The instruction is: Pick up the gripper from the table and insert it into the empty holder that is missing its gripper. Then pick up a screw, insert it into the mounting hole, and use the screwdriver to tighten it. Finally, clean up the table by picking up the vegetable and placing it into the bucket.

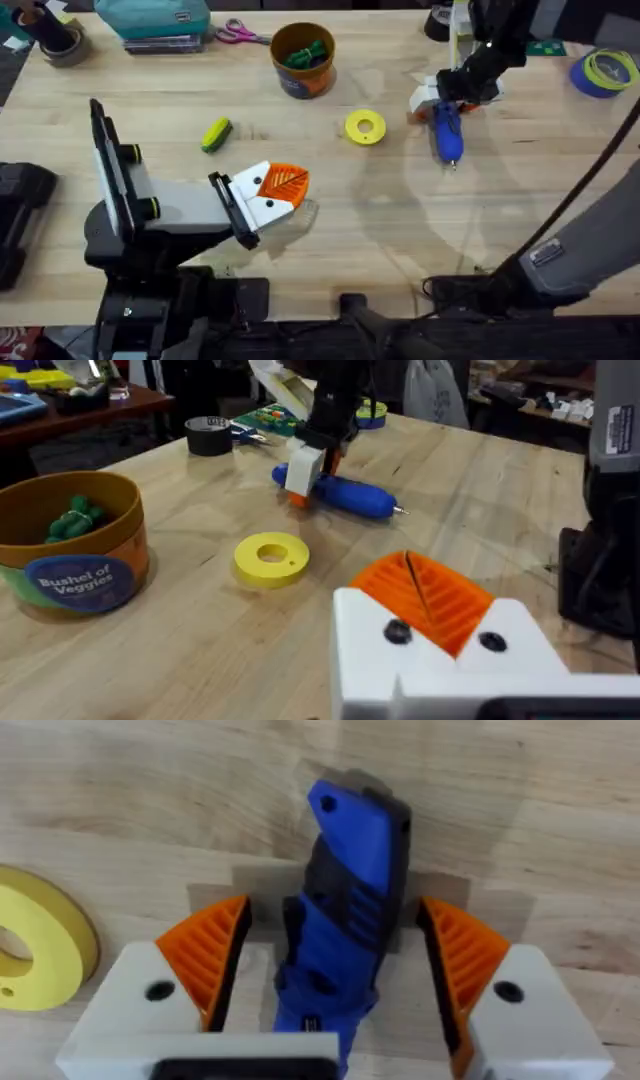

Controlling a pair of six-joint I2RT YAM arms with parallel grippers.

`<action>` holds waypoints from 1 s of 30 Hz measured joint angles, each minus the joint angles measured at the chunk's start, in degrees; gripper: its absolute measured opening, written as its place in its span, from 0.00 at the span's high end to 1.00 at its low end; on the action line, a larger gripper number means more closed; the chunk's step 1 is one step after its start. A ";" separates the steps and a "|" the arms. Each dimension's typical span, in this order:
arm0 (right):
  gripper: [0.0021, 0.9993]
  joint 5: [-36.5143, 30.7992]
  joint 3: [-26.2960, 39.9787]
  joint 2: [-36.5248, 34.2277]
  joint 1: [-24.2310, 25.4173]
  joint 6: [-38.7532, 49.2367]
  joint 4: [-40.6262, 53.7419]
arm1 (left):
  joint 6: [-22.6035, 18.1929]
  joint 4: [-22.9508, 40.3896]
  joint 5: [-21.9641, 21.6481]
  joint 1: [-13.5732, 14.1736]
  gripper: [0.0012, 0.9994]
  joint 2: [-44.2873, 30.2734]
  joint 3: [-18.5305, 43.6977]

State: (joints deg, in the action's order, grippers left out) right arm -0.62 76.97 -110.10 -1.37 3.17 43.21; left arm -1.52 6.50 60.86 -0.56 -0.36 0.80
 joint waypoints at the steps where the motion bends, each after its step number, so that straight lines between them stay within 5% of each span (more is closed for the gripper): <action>1: 0.00 0.01 0.02 0.00 -0.02 -0.17 -0.14 | 0.00 -0.02 -0.02 0.00 0.99 0.00 0.00; 9: 0.03 -0.15 0.02 0.00 -0.02 -0.39 -0.63 | 0.00 0.00 0.00 0.00 0.99 0.00 0.00; 12: 0.37 -1.34 0.02 -0.11 0.14 -0.44 -1.17 | 0.00 0.00 0.00 0.00 0.99 0.00 0.00; 16: 0.95 -1.77 0.02 -0.45 0.46 -0.41 -1.87 | 0.00 0.00 0.00 0.00 0.99 0.00 0.00; 30: 0.98 -0.65 0.22 0.86 0.26 -0.73 -1.04 | 0.00 0.00 0.00 0.00 0.99 0.00 0.00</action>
State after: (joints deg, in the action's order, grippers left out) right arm -1.26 77.19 -109.24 -1.10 2.44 42.17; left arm -1.52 6.50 60.86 -0.56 -0.36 0.80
